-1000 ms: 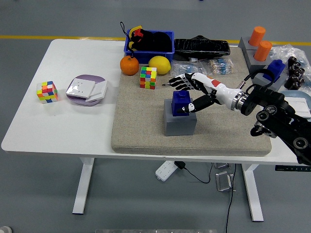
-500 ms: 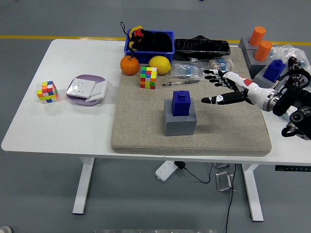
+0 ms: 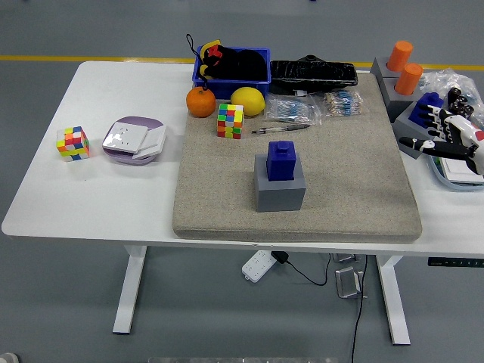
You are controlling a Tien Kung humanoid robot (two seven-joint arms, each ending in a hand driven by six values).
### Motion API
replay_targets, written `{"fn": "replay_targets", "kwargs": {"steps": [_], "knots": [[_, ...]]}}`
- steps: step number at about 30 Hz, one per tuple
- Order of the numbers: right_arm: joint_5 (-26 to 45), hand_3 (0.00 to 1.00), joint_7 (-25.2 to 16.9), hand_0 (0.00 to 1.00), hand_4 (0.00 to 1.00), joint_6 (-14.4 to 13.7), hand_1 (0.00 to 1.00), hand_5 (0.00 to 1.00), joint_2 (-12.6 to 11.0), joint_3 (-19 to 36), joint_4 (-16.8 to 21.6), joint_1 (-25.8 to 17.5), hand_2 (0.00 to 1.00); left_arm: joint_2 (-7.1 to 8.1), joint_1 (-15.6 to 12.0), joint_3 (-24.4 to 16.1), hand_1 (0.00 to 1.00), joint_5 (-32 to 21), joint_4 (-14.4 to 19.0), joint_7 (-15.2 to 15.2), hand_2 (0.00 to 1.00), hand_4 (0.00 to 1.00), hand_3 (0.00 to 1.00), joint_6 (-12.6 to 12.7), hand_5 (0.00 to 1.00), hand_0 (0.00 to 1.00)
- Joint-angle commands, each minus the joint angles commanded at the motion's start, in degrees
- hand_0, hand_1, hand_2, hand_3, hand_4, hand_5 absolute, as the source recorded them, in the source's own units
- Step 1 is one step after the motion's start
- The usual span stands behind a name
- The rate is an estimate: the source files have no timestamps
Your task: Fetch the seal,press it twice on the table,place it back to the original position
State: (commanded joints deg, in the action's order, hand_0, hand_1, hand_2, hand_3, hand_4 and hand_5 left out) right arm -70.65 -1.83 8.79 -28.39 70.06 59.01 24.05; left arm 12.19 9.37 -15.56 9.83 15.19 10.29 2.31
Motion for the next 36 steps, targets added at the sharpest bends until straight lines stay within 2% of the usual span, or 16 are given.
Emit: {"fn": "replay_targets", "kwargs": {"steps": [9,14,25,36], "knots": [[-0.7,0.866,-0.3,0.915,0.998,-1.4,0.891,0.375,1.5,7.5,0.5,-4.3,0.879,-0.09,0.3,0.8,0.745,-0.4,0.0,0.0,0.737,0.625,0.761,0.0,0.444,0.793],[-1.2,0.866,-0.1,0.915,0.998,-1.7,0.891,0.375,2.2,9.8,1.3,-5.8,0.879,-0.16,0.7,1.1,0.745,-0.4,0.2,0.0,0.737,0.625,0.761,0.1,0.444,0.793],[-2.3,0.844,0.1,0.893,0.998,-1.9,0.865,0.358,4.1,13.7,3.9,-8.5,0.85,0.06,1.3,2.0,0.744,-0.5,0.2,0.0,0.738,0.625,0.761,0.1,0.446,0.793],[-2.9,0.824,0.3,0.879,0.986,-2.3,0.849,0.342,6.3,15.2,6.2,-10.8,0.839,0.43,0.9,2.4,0.745,-0.6,0.1,0.1,0.737,0.625,0.761,0.0,0.445,0.793]]}}
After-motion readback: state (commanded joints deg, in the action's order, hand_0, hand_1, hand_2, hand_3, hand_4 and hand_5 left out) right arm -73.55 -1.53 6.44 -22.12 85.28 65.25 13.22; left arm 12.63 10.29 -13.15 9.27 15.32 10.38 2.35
